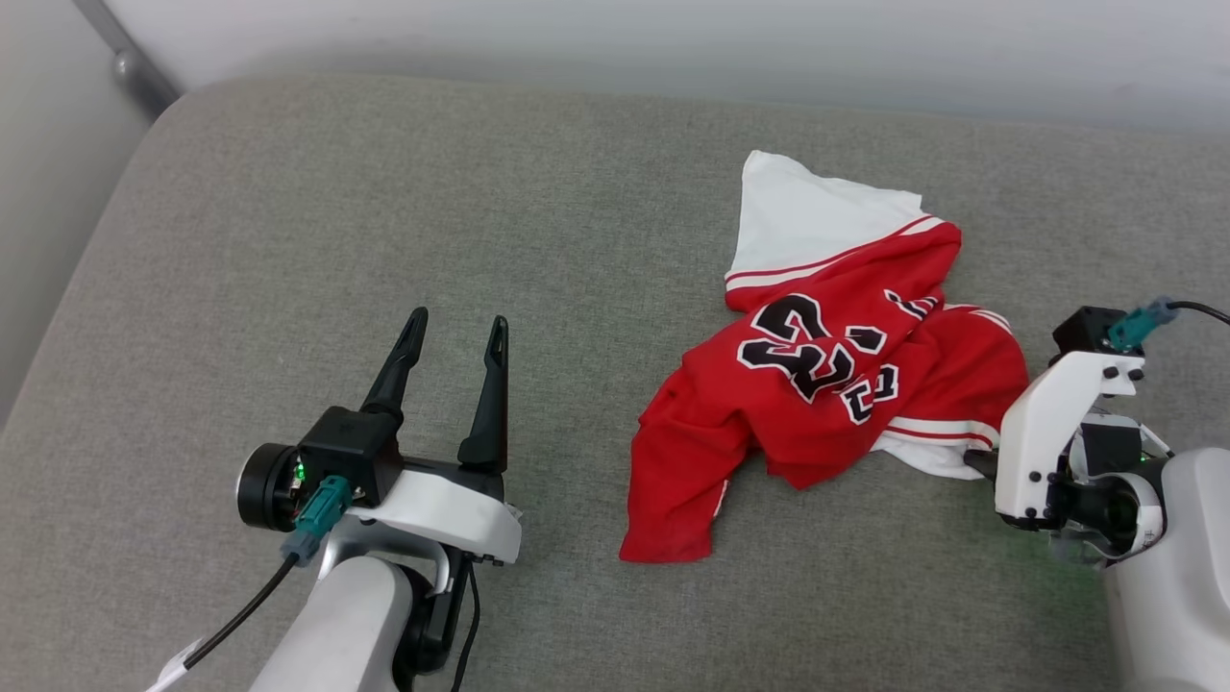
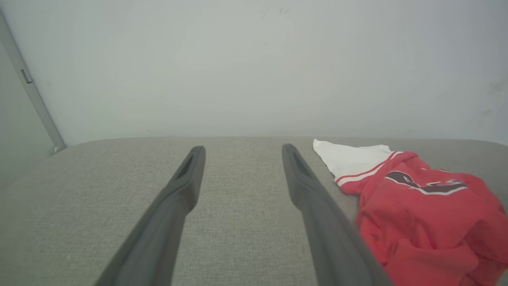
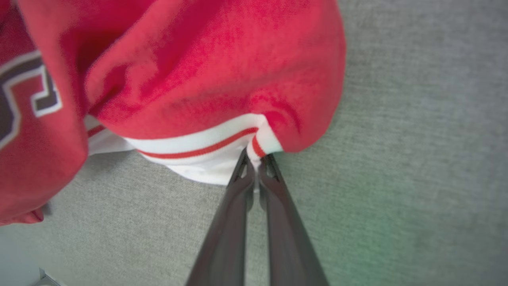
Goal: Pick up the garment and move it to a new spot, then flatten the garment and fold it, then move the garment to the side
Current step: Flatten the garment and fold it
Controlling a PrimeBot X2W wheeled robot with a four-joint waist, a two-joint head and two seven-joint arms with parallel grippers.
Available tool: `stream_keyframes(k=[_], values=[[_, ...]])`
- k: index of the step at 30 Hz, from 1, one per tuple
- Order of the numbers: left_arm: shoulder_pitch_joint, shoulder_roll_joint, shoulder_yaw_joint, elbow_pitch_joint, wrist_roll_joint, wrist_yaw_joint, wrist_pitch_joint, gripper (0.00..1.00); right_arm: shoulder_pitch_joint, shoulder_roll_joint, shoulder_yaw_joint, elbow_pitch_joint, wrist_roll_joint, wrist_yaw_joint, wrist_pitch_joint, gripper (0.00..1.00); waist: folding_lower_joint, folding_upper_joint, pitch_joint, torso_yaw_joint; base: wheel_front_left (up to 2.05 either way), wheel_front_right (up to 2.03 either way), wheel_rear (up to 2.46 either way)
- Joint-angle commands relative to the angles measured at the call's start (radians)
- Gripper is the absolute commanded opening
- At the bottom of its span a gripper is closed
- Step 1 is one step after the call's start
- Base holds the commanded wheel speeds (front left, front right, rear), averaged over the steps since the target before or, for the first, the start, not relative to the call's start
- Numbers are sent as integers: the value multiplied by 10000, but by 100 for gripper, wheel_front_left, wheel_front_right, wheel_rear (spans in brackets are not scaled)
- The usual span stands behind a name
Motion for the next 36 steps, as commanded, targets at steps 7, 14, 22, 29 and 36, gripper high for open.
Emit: stream_keyframes(k=[7, 14, 22, 29, 36], values=[[249, 8, 247, 3, 141, -71, -66, 100, -600, -538, 932, -956, 156, -3, -203, 0, -1, 0, -444, -380, 0, 0, 0], [690, 150, 474, 50, 144, -5, -60, 100, -173, -1211, 1232, -3134, 237, -5, -121, 0, -1, 0, -1140, -1019, 0, 0, 0], [1164, 345, 646, -247, 116, 147, -38, 100, 1995, -1164, -313, -5145, -69, -5, 735, 0, -1, 0, -1526, -1694, 0, 0, 0], [1314, 451, 647, -404, 58, 240, 127, 100, 4404, 61, -2331, -4538, -325, -5, 719, 0, -1, 0, -1434, -1871, 0, 0, 0], [1454, 519, 646, -429, -37, 312, 267, 100, 4697, 607, -2680, -3090, -186, -3, -1441, 100, -1, 0, -1413, -1964, 0, 0, 0]])
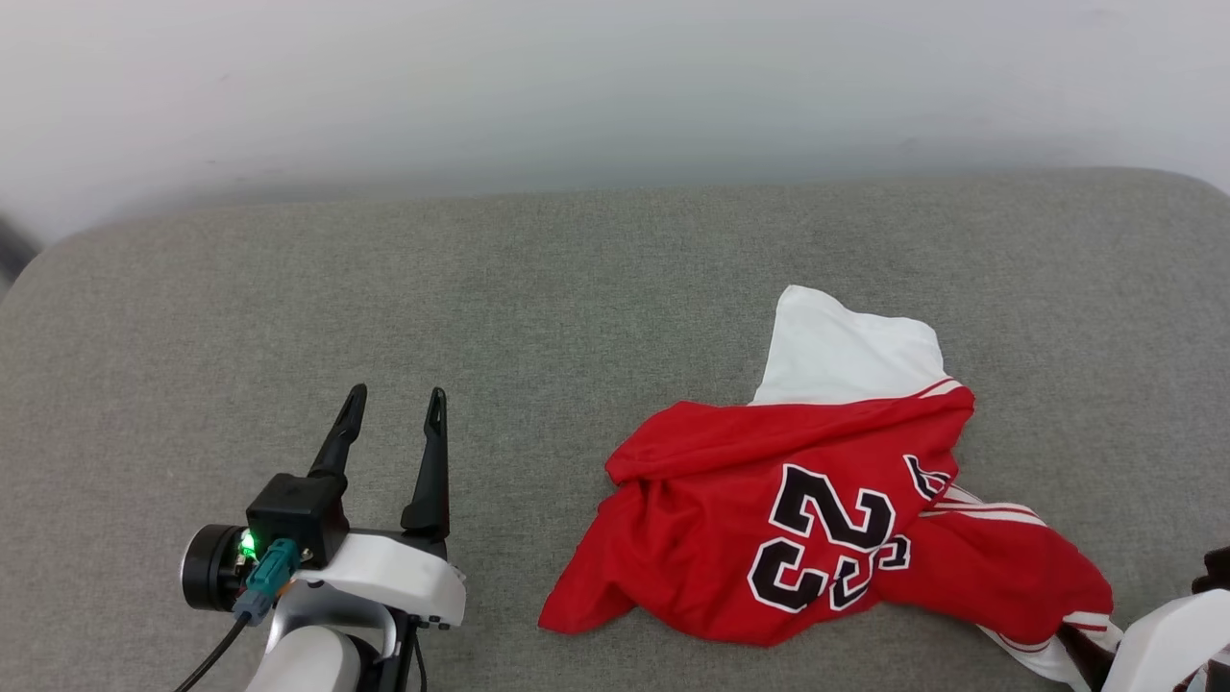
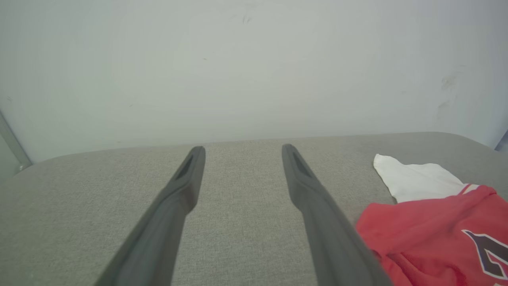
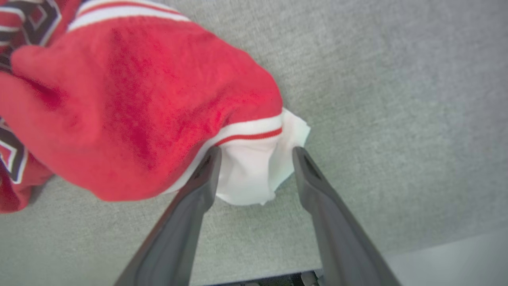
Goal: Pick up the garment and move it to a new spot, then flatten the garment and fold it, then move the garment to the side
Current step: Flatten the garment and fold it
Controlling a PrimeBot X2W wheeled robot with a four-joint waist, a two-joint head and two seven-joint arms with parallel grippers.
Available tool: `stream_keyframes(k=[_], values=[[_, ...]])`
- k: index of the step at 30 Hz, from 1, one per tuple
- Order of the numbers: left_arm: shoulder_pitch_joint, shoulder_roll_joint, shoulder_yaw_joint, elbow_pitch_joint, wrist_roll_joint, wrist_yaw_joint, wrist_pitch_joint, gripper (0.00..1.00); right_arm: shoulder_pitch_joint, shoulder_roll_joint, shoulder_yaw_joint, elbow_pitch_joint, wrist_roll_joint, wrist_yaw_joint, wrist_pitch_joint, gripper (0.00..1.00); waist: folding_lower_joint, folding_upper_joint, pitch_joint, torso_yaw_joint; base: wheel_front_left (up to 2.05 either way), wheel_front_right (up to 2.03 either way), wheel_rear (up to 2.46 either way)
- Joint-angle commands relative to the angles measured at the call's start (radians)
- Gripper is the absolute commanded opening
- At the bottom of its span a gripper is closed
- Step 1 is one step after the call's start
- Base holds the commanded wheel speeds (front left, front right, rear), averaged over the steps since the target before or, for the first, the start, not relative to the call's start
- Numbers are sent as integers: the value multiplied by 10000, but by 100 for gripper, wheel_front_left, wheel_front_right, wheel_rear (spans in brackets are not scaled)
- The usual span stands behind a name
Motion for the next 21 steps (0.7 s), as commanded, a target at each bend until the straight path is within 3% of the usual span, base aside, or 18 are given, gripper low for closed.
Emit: stream_keyframes(k=[1, 12, 21], values=[[120, 12, -10, -34, -70, 49, 16, 100, -11, -30, 53, -21, -60, -5, -516, 100, 0, 0, -29, -3, 0, 0, 0], [433, 106, -159, 90, -159, 37, 170, 100, -238, -363, 761, -782, -993, -5, -5331, 100, 0, 0, -554, 117, 0, 0, 0], [841, 235, -84, 86, -319, 248, 434, 100, 231, -309, 2426, -1772, -1396, -7, -7158, 100, 0, 0, -966, 167, 0, 0, 0]])
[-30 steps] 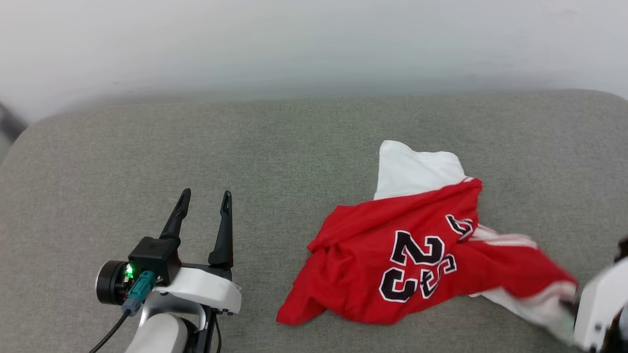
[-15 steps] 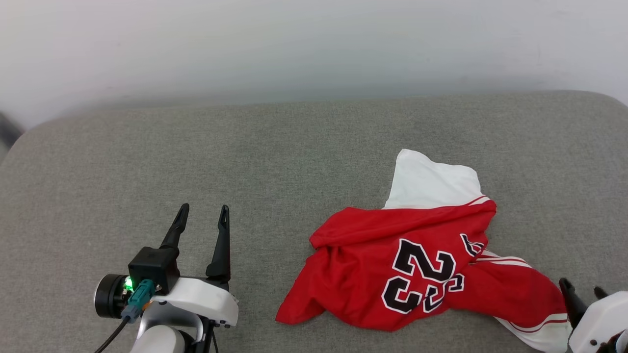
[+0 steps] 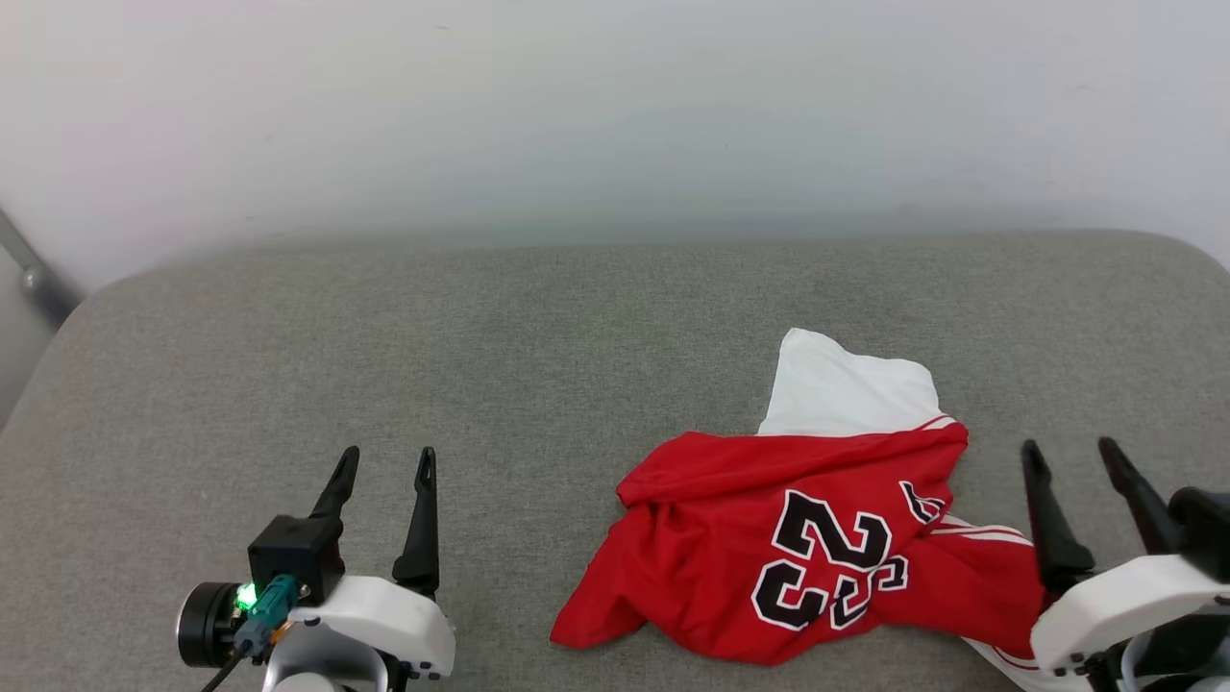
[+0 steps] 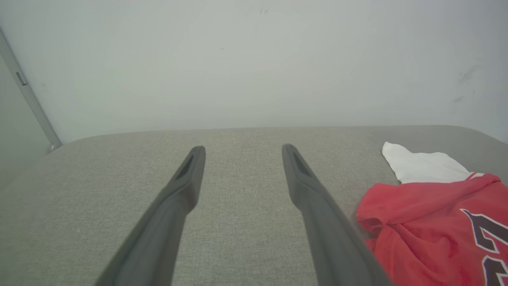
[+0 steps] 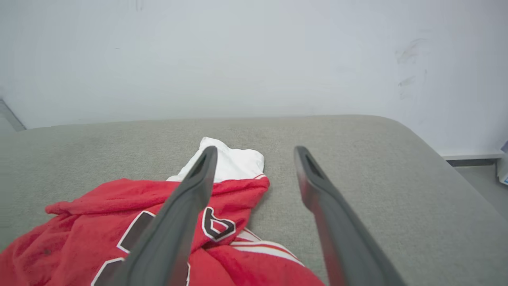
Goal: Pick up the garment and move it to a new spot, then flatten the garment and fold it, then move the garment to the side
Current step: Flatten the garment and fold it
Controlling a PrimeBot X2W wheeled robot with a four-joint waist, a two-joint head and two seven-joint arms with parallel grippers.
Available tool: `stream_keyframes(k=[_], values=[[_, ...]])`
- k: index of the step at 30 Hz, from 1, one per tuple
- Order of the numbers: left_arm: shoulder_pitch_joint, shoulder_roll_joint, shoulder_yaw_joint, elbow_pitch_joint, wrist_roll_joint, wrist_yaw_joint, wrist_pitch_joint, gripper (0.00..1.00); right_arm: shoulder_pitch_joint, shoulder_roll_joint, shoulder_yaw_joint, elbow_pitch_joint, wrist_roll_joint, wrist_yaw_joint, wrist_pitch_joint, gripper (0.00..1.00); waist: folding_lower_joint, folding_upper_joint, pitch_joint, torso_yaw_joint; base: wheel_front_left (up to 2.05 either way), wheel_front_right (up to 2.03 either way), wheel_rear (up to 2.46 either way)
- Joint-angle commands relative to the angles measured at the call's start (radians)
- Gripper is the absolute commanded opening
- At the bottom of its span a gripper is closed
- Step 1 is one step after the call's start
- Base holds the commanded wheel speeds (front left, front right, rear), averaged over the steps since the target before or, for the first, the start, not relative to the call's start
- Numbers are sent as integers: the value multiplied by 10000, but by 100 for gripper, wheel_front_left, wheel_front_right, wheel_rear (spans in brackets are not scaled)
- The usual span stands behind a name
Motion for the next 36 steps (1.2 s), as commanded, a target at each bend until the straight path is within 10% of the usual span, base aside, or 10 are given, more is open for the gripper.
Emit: stream_keyframes(k=[1, 15, 25, 29, 36], values=[[146, 61, 5, -29, -27, 41, 43, 100, 225, 89, 145, -164, -16, -7, -159, 100, 1, -1, -33, 3, 0, 0, 0], [41, 325, -58, -290, -176, 34, 613, 100, 894, 541, 1192, -902, 217, -7, -600, 100, 1, -1, -107, -442, 0, 0, 0], [-2790, 418, -644, -142, -535, -1385, 2170, 100, 201, 603, 1442, -990, 166, -7, -548, 100, 1, -1, 879, -1142, 0, 0, 0], [-4977, 780, -1376, 384, -894, -2730, 4193, 100, -355, 616, 1675, -818, 307, -7, -789, 100, 1, -1, 1853, -1942, 0, 0, 0], [-6097, 1464, -2699, 1035, -2164, -3144, 6856, 100, -609, 630, 1815, -358, 590, -7, -1114, 100, 1, -1, 2520, -2751, 0, 0, 0]])
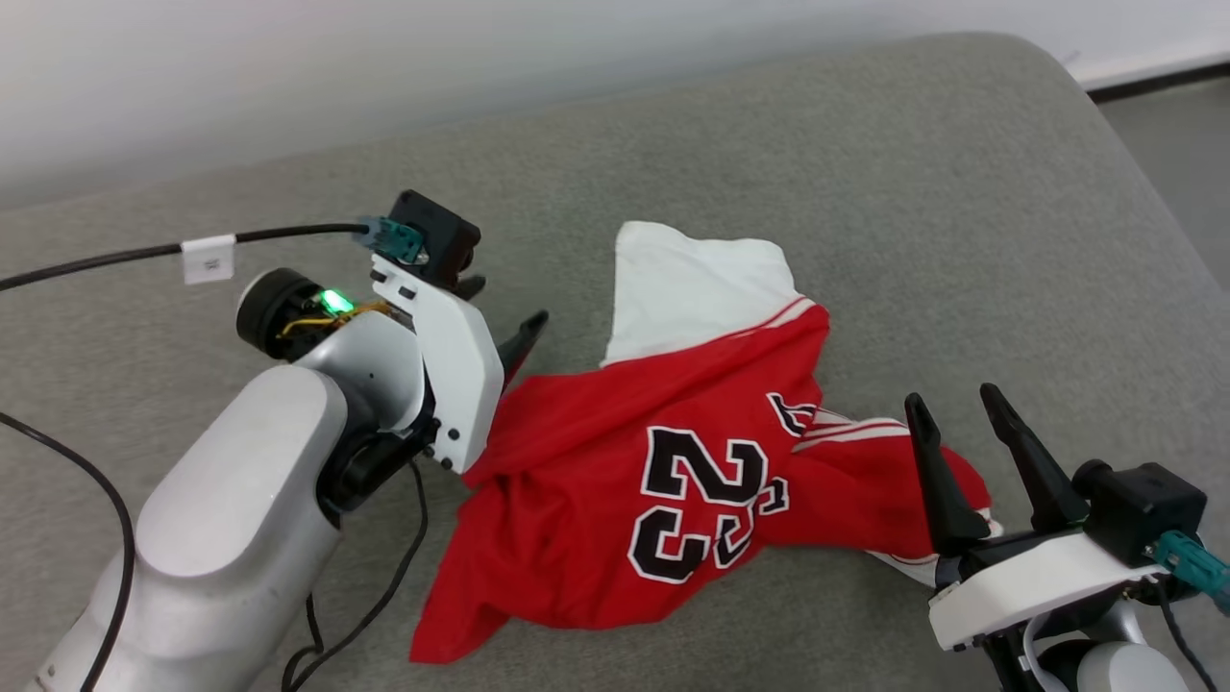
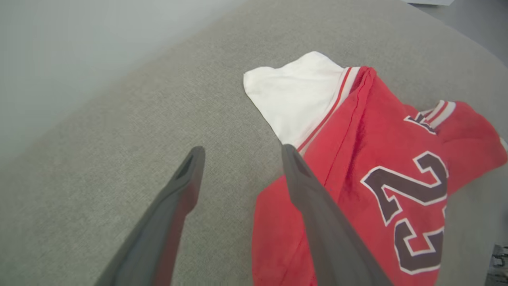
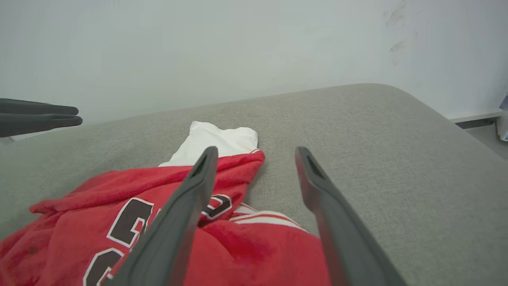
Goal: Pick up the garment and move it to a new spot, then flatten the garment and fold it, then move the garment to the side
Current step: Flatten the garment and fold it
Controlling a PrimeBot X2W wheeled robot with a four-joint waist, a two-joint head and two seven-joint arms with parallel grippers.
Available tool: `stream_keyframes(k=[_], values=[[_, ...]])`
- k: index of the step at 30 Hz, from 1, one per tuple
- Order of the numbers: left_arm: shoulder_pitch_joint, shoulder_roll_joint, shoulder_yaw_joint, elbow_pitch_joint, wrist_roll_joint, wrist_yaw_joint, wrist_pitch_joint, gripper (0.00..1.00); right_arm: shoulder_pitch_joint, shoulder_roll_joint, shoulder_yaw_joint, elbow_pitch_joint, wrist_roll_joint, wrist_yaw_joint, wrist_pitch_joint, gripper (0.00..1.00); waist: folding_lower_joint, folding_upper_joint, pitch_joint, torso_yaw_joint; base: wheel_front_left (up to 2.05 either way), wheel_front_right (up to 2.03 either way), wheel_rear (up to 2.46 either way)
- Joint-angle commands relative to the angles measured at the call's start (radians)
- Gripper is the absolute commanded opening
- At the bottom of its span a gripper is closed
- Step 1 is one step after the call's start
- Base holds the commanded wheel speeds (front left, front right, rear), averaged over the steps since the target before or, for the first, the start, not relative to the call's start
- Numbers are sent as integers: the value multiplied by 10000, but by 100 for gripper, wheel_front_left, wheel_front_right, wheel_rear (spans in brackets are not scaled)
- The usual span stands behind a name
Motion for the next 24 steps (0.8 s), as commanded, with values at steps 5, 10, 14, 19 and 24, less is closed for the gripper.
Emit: stream_keyframes(k=[5, 10, 14, 19, 24], values=[[-156, 371, -878, 279, -970, -21, 1267, 100, -251, 43, 136, 283, 263, -5, -271, 100, -1, 0, 637, -732, 0, 0, 0], [189, 610, -1588, 615, -1496, -25, 2298, 100, -355, 41, 242, 596, 497, -7, -439, 100, -1, 0, 804, -955, 0, 0, 0], [662, 637, -2169, 950, -1460, -23, 2887, 100, -383, 43, 352, 794, 767, -5, -605, 100, -1, 0, 890, -1020, 0, 0, 0], [1125, 470, -2523, 1127, -1482, -7, 3092, 0, -399, 42, 319, 871, 689, -7, -712, 100, -1, 0, 858, -993, 0, 0, 0], [1023, 398, -2426, 1138, -1268, 81, 2410, 0, -367, 39, 204, 676, 478, -7, -676, 100, -1, 0, 634, -694, 0, 0, 0]])
